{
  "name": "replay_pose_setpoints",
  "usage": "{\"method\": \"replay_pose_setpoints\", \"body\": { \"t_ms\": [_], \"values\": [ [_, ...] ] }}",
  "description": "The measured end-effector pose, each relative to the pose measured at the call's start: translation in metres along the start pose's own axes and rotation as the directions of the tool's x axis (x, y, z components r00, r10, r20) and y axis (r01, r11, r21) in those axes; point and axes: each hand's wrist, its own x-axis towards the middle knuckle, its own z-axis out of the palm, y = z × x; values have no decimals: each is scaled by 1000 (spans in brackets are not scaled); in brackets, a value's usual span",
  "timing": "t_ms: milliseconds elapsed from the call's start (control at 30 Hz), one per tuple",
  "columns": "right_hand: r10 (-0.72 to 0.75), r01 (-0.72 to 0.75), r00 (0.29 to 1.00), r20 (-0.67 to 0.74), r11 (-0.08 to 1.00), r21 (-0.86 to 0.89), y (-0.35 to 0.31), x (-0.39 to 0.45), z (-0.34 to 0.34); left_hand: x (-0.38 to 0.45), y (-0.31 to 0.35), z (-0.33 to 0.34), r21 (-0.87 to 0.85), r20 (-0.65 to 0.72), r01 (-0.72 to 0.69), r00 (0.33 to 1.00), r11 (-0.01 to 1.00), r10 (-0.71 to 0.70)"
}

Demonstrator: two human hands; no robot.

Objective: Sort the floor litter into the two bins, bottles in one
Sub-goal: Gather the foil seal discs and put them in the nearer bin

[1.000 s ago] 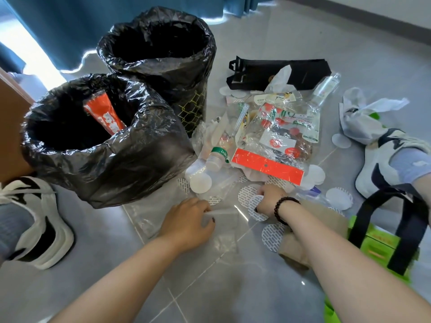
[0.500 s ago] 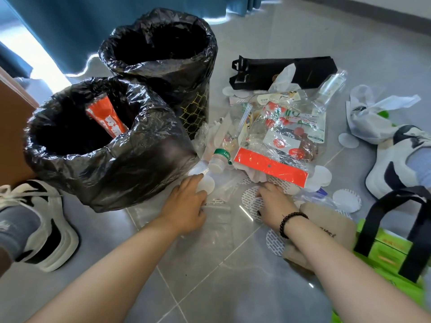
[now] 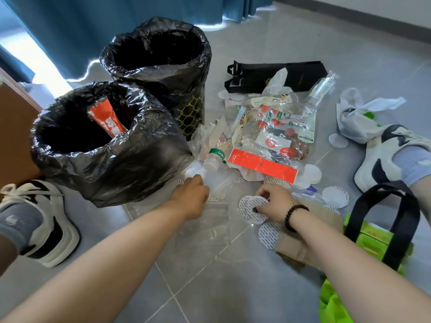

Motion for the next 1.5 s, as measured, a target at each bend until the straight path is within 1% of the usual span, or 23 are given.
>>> {"method": "replay_pose_setpoints", "body": {
  "t_ms": [33,100,167,233,300,400,467,533,600,700,767,833,933,1000,1067,1167,1233,1300,1400,1433,1500],
  "values": [
    [2,-2,1000,2,999,39,1,-6,-7,3,5,-4,-31,7,6,1000,1000,-6],
    [-8,7,1000,7,998,62,2,-13,-21,9,11,-13,-50,53,62,997,997,-59],
    [-10,11,1000,-21,998,55,3,-16,-39,13,16,-20,-4,101,138,985,990,-137],
    [10,-4,997,-78,997,74,5,-18,-52,14,20,-20,63,79,196,976,979,-201],
    [34,-20,993,-117,993,120,4,-21,-59,10,20,-17,117,11,229,973,966,-232],
    [26,-12,993,-111,991,133,0,-23,-55,-1,13,-9,155,-90,216,975,964,-204],
    [9,3,995,-95,992,124,-6,-23,-47,-14,5,-5,151,-108,210,975,966,-195],
    [-8,19,997,-79,990,142,-14,-21,-37,-28,-1,-5,107,-109,203,975,973,-192],
    [-8,20,998,-64,981,195,-24,-18,-27,-43,-5,-16,85,-114,181,979,980,-171],
    [-25,26,1000,-8,959,282,-45,-12,-15,-63,-17,-43,82,-167,117,981,990,-102],
    [-55,54,998,-3,960,274,-60,-8,-11,-73,-27,-58,16,-153,86,985,996,-83],
    [-70,71,997,-13,962,263,-70,-6,-8,-77,-34,-62,-110,-85,100,990,989,-110],
    [-77,84,996,-35,968,238,-74,-7,-7,-74,-38,-50,-366,69,148,989,919,-132],
    [-79,86,996,-41,971,225,-68,-10,-6,-69,-37,-33,-444,156,185,980,877,-127],
    [-51,55,998,-24,972,227,-56,-13,-5,-64,-34,-11,-421,172,196,976,886,-134],
    [-1,2,1000,-7,970,242,-36,-16,-5,-65,-25,12,-294,178,163,977,942,-114],
    [35,-30,999,-16,970,240,-22,-16,-6,-66,-16,20,-244,154,142,982,959,-106],
    [76,-68,997,-26,968,243,-12,-14,-7,-67,-10,25,-259,103,156,986,953,-134],
    [118,-105,992,-35,960,259,-9,-11,-6,-70,0,26,-347,49,188,982,919,-183],
    [124,-109,992,-39,958,266,-11,-10,-5,-71,3,25,-340,32,170,985,925,-170],
    [119,-103,992,-38,953,286,-16,-8,-1,-73,8,23,-275,8,92,996,957,-94]
  ]
}}
